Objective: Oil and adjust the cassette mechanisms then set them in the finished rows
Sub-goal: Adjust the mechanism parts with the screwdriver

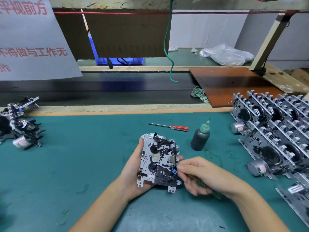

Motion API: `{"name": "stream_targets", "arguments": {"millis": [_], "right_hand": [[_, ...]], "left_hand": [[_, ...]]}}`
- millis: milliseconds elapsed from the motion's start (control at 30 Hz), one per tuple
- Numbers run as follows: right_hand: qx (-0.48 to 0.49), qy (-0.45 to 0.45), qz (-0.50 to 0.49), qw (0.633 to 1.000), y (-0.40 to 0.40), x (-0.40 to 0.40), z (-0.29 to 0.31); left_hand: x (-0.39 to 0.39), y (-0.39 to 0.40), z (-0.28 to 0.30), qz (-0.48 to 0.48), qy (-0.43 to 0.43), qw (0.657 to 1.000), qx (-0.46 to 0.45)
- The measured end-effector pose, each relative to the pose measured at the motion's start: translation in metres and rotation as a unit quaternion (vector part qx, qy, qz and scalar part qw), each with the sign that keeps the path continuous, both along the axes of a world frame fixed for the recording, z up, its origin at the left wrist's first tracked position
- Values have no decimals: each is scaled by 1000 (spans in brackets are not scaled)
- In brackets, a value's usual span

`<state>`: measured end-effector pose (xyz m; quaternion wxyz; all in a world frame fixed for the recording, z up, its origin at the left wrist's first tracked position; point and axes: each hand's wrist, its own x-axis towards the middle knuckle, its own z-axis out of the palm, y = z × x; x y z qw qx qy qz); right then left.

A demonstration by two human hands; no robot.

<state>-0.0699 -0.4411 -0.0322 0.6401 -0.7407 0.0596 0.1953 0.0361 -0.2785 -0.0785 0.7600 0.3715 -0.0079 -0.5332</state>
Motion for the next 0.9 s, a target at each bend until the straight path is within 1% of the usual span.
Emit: {"name": "stream_targets", "arguments": {"millis": [133,400,667,900], "right_hand": [[-29,12,-9,999,0,0,-1],[2,46,-10,999,0,-1,-10],[-33,45,-37,998,3,0,-9],[-40,94,-1,995,-1,2,-4]], "left_hand": [[1,0,0,-6,-4,1000,5],[1,-1,0,-3,-4,1000,21],[-1,-4,3,10,-9,999,44],[-3,-9,4,22,-26,997,63]]}}
